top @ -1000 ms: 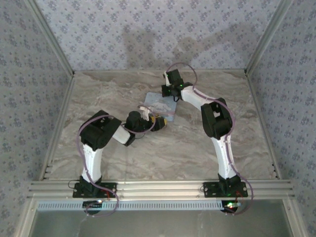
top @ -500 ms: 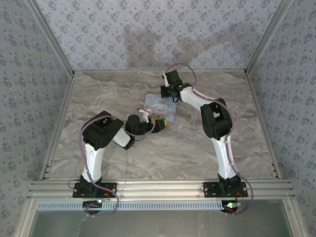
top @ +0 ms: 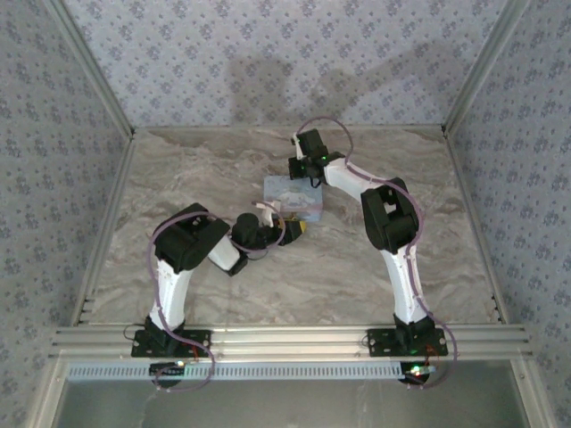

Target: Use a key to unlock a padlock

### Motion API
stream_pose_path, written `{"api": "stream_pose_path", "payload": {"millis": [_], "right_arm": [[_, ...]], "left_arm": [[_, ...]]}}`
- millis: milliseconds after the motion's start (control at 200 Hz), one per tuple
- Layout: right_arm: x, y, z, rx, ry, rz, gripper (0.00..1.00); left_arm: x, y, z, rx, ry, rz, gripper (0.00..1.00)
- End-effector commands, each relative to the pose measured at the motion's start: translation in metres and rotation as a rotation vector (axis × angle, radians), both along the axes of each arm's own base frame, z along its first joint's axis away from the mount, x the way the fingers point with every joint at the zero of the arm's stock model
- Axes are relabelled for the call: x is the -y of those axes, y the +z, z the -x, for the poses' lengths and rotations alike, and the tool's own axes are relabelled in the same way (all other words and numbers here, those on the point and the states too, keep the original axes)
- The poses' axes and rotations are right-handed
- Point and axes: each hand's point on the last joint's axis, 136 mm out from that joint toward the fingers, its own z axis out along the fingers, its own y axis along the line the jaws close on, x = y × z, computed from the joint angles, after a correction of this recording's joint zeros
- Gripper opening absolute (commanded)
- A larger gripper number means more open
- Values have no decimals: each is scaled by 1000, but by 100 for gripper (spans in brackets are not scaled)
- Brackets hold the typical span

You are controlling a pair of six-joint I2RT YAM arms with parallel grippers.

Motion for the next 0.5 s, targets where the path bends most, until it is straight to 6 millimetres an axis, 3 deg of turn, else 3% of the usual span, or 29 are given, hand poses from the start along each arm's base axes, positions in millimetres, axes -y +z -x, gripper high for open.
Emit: {"api": "stream_pose_path", "payload": {"millis": [0, 70, 155, 260, 410, 495], "right_arm": [[0, -17, 24, -81, 16, 36, 0], [0, -17, 24, -79, 16, 38, 0], [0, -16, 25, -78, 16, 38, 0], [-1, -16, 26, -80, 16, 35, 0], [-1, -17, 27, -79, 15, 39, 0], [-1, -15, 28, -75, 16, 39, 0]], "left_arm": [[5, 7, 1, 16, 10, 35, 53], [9, 3, 3, 1, 8, 14, 55], [13, -2, 4, -9, 21, -20, 65], [17, -11, 3, -45, 25, -52, 52], [10, -14, 2, -60, 68, -27, 41], [7, -19, 3, -69, 74, -41, 41]]}}
